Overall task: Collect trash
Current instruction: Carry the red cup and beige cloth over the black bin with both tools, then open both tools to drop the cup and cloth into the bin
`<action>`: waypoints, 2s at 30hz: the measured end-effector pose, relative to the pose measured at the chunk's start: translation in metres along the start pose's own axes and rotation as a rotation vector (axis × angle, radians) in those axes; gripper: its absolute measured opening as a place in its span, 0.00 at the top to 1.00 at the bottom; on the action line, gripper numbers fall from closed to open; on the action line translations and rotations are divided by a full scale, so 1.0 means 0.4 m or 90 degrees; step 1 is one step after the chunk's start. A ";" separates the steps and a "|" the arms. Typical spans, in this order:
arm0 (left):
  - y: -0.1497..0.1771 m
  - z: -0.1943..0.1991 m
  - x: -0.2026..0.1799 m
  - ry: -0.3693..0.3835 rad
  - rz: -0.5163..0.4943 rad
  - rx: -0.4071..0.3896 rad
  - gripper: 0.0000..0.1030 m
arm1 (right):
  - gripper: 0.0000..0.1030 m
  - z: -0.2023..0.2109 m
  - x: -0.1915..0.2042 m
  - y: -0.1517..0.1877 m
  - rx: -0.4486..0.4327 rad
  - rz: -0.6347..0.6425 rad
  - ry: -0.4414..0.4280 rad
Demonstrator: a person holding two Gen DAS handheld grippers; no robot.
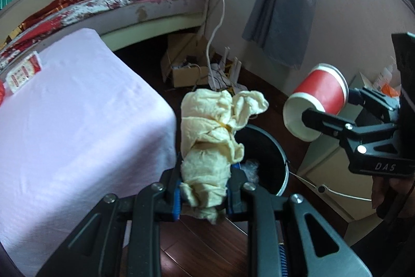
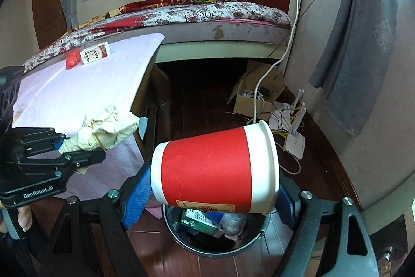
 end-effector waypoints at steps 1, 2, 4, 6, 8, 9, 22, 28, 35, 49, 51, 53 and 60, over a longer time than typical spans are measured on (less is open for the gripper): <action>0.004 -0.007 -0.009 0.002 -0.002 0.005 0.75 | 0.19 -0.001 -0.005 0.006 0.002 0.000 0.000; 0.006 -0.012 -0.015 0.004 -0.004 0.009 0.75 | 0.19 -0.002 -0.008 0.009 0.004 0.000 0.001; 0.011 -0.025 -0.030 0.008 -0.007 0.017 0.75 | 0.19 -0.009 -0.017 0.021 0.011 0.003 0.007; 0.010 -0.039 -0.037 0.013 -0.008 0.026 0.75 | 0.19 -0.018 -0.029 0.035 0.021 0.004 0.011; 0.011 -0.050 -0.048 0.019 -0.008 0.034 0.75 | 0.19 -0.029 -0.044 0.054 0.032 0.004 0.014; 0.014 -0.056 -0.054 0.023 -0.008 0.039 0.75 | 0.19 -0.034 -0.050 0.062 0.037 0.004 0.015; 0.046 -0.162 -0.110 0.061 -0.018 0.109 0.75 | 0.19 -0.119 -0.104 0.153 0.108 0.012 0.010; 0.064 -0.228 -0.128 0.072 -0.022 0.143 0.75 | 0.19 -0.180 -0.101 0.191 0.150 0.037 0.006; 0.077 -0.276 -0.133 0.081 -0.024 0.167 0.75 | 0.19 -0.240 -0.099 0.214 0.186 0.053 -0.011; 0.102 -0.333 -0.095 0.037 -0.011 0.173 0.09 | 0.00 -0.342 -0.196 0.264 0.285 0.010 0.017; 0.114 -0.336 -0.078 0.020 0.001 0.176 0.09 | 0.00 -0.335 -0.222 0.263 0.276 -0.021 0.030; 0.121 -0.331 -0.072 0.010 0.004 0.175 0.09 | 0.00 -0.327 -0.229 0.262 0.271 -0.038 0.033; 0.116 -0.270 -0.067 0.002 0.009 0.150 0.08 | 0.00 -0.300 -0.189 0.241 0.257 -0.034 0.037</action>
Point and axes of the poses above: each gripper's, at about its wrist camera, not at the fingertips, and z roughly against the way its jaws point, x to its left, y to its underside, the point moved 3 cm from there along -z, roughly the way its jaws point, and after that the axes turned 9 degrees about -y, right-handed, at the moved point
